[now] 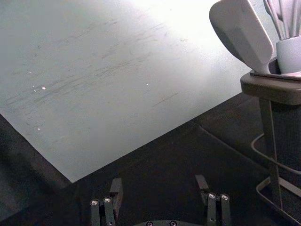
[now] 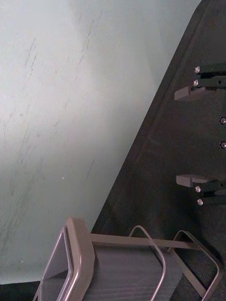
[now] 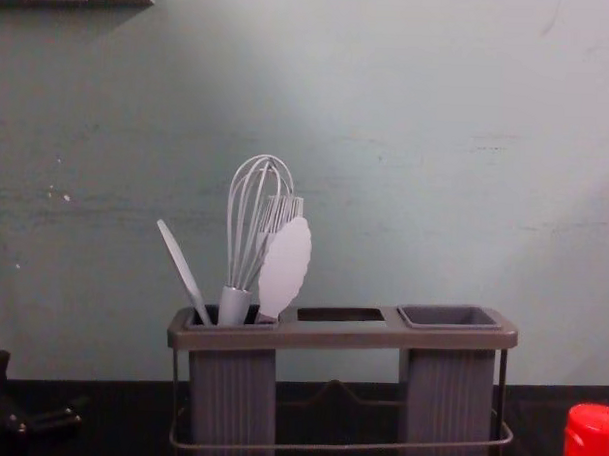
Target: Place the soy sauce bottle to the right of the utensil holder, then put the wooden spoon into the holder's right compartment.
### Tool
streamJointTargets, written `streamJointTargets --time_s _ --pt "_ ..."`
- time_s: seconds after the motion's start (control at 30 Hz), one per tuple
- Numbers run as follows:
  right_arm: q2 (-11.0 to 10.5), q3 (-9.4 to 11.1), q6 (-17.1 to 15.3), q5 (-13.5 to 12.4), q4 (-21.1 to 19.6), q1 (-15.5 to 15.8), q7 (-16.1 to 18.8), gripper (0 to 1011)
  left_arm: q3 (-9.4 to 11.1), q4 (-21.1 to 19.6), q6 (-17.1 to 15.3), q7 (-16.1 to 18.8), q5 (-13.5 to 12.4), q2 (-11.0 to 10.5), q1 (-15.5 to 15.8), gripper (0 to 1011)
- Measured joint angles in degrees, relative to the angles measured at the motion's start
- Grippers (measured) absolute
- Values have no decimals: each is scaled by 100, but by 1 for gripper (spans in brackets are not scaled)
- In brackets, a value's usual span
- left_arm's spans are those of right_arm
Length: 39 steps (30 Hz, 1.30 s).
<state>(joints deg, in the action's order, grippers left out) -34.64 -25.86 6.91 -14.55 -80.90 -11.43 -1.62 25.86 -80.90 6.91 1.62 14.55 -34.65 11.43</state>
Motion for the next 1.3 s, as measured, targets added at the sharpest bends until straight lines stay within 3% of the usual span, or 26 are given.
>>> streamJointTargets --time_s 1.3 --pt "0 0 0 0 0 0 0 1003 0 0 0 0 0 0 0 1011"
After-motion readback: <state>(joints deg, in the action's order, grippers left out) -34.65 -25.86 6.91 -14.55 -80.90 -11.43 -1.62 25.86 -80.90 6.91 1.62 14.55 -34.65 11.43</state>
